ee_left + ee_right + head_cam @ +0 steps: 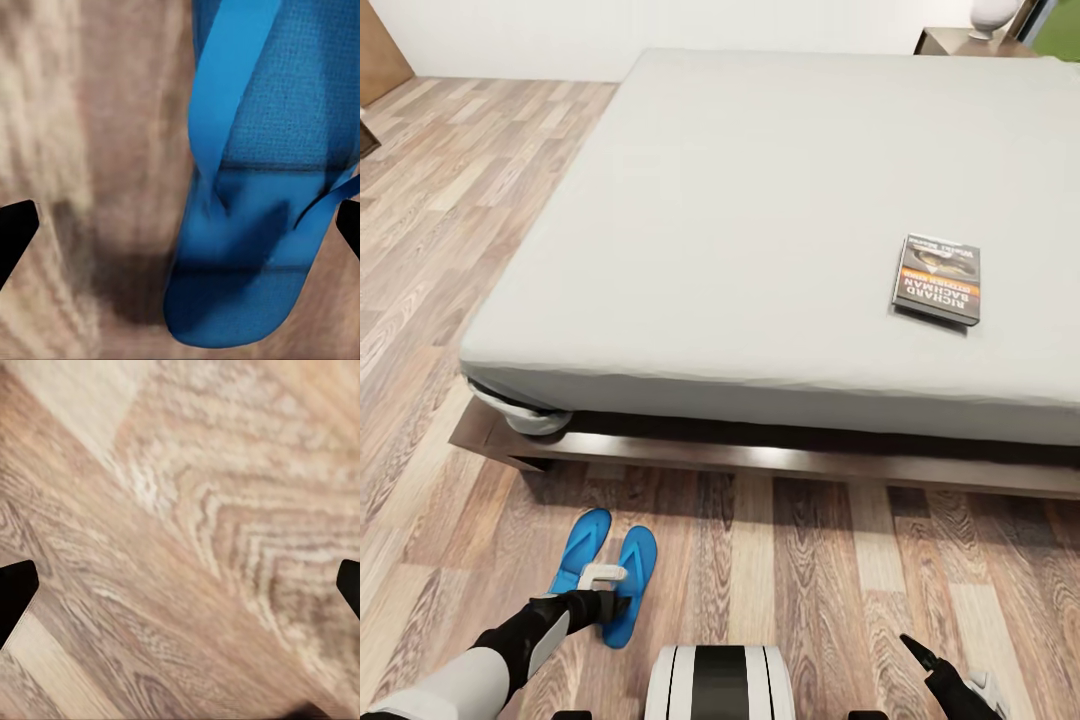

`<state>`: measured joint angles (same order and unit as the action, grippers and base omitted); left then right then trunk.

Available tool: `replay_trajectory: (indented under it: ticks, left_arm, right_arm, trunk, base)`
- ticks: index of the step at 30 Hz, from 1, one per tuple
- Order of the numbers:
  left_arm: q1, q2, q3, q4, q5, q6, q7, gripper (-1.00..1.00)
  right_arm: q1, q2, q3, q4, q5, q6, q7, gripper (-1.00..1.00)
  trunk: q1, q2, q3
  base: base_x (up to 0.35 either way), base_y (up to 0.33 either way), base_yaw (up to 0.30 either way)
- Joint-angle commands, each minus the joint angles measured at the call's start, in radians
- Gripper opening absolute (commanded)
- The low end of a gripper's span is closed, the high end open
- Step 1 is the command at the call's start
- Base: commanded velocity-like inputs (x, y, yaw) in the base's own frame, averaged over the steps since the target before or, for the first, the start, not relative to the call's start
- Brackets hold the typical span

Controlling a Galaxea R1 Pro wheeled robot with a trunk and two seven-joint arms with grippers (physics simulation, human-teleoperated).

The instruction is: In the bedroom, move the book from the bed onto either nightstand, and place the two sandals side by side next to the bed.

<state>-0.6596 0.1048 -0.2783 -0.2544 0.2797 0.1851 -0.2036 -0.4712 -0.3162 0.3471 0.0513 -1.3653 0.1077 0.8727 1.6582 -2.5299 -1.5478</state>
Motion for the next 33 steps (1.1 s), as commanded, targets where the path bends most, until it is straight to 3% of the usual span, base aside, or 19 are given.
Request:
replay_trajectory:
  ticks: [1, 6, 11, 20, 33]
  left_arm:
    - [0.0, 0.004, -0.003, -0.002, 0.012, 0.007, -0.005, 1.0]
    - [0.0, 0.022, 0.026, -0.002, 0.023, 0.011, -0.047, 1.0]
    - [0.0, 0.047, 0.064, -0.002, 0.03, 0.016, -0.131, 1.0]
    - [0.0, 0.091, 0.083, -0.002, 0.031, 0.043, -0.258, 1.0]
    - [0.0, 0.104, 0.087, -0.001, 0.033, 0.072, -0.297, 1.0]
  right_arm:
    - [-0.001, 0.0, 0.005, 0.003, -0.011, 0.01, 0.006, 1.0]
    - [-0.001, 0.0, 0.006, 0.003, -0.011, 0.01, 0.006, 1.0]
    - [-0.001, 0.0, 0.006, 0.003, -0.011, 0.009, 0.006, 1.0]
    - [-0.001, 0.0, 0.006, 0.003, -0.011, 0.009, 0.006, 1.0]
    - [-0.001, 0.0, 0.006, 0.003, -0.011, 0.01, 0.006, 1.0]
  trunk:
    - [-0.001, 0.0, 0.003]
    - [-0.003, 0.001, 0.023]
    - [-0.005, 0.002, 0.042]
    - [-0.009, 0.004, 0.077]
    - [-0.015, 0.008, 0.127]
  base:
    - [0.0, 0.0, 0.0]
    - [0.0, 0.0, 0.0]
    - [0.0, 0.0, 0.0]
    - [0.0, 0.0, 0.0]
    - [0.0, 0.0, 0.0]
